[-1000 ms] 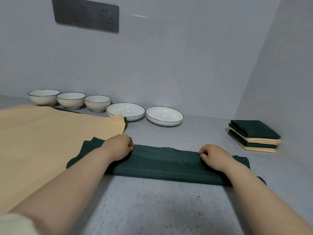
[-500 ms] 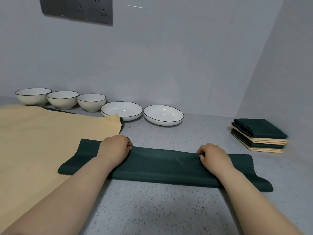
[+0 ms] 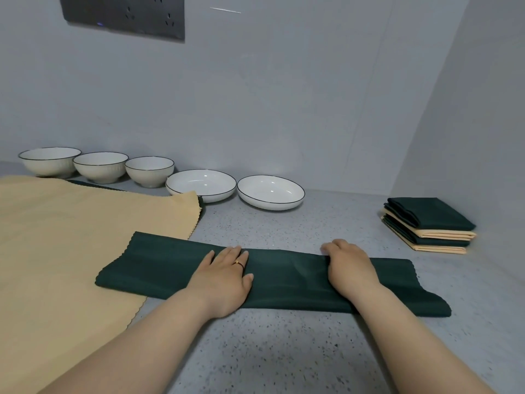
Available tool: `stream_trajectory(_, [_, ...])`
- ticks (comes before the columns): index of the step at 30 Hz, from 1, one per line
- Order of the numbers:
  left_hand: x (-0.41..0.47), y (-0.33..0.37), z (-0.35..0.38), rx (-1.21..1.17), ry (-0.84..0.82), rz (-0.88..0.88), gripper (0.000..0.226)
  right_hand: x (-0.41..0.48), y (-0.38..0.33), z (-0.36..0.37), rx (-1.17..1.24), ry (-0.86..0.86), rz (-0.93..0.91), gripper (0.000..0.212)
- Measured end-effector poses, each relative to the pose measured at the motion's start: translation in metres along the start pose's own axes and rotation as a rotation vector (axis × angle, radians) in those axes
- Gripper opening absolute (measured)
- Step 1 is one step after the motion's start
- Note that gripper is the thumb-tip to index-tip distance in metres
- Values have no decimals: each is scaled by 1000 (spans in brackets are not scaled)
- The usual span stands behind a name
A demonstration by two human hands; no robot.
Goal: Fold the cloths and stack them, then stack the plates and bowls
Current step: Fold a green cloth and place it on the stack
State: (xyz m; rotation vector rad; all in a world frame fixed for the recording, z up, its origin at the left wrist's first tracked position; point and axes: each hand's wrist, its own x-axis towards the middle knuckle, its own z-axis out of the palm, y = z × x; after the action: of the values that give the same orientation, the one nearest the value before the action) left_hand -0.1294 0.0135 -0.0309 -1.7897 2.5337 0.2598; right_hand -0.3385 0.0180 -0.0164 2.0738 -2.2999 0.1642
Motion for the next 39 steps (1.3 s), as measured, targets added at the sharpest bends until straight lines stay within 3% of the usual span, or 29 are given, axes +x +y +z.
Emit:
stream_trajectory(7, [-1, 0, 2, -43, 24, -8, 54, -14, -88, 15, 167, -163, -265, 46])
stream_trajectory(13, [-1, -4, -1, -44, 0, -29, 55, -14, -60, 16, 139, -227, -180, 55])
stream_trajectory(26, [-21, -82, -14, 32, 2, -265, 57, -28, 76, 2, 64, -205, 217, 64])
stream_trajectory(34, [-20, -81, -12, 23, 36, -255, 57, -32, 77, 2, 31, -82, 213, 60])
stream_trajectory(39, [-16, -84, -13, 60, 58, -246, 56, -48, 36, -12, 80, 18, -25, 58])
